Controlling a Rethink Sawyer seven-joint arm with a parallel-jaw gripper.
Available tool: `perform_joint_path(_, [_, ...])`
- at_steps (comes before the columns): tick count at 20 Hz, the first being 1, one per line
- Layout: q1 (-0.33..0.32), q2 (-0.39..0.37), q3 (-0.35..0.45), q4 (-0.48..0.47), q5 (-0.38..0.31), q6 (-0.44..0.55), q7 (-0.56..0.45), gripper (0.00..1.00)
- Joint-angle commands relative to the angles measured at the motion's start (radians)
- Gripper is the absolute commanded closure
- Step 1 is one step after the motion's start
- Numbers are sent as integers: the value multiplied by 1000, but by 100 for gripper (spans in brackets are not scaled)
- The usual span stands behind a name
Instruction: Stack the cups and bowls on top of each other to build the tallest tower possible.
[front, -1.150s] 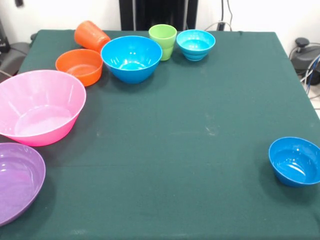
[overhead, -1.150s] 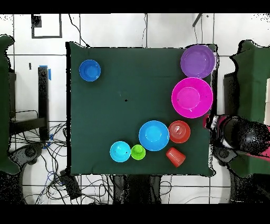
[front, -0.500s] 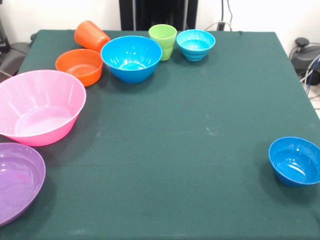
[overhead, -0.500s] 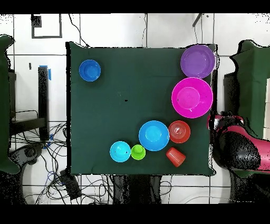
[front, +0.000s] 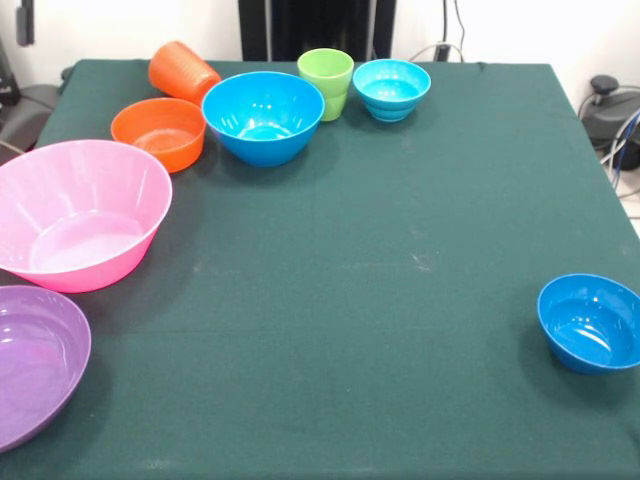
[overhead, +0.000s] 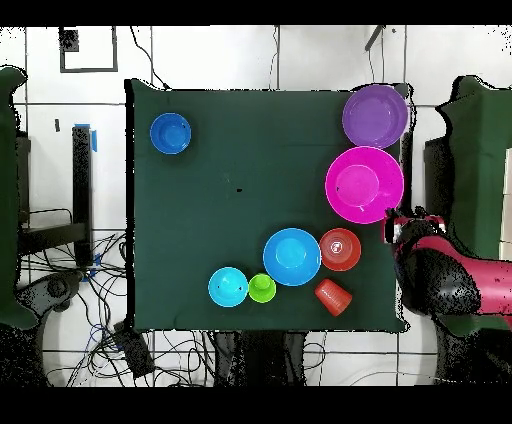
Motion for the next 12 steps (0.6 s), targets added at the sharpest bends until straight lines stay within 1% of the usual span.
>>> perform_joint_path(1, [33, 105, 60, 49, -93, 27, -221, 0])
perform_joint_path(5, [46, 146, 57, 26, -114, 19, -204, 0])
perform_joint_path(9, [69, 192, 40, 8, -163, -25, -172, 0])
perform_joint_path(12, [99, 223, 6, -12, -190, -45, -126, 0])
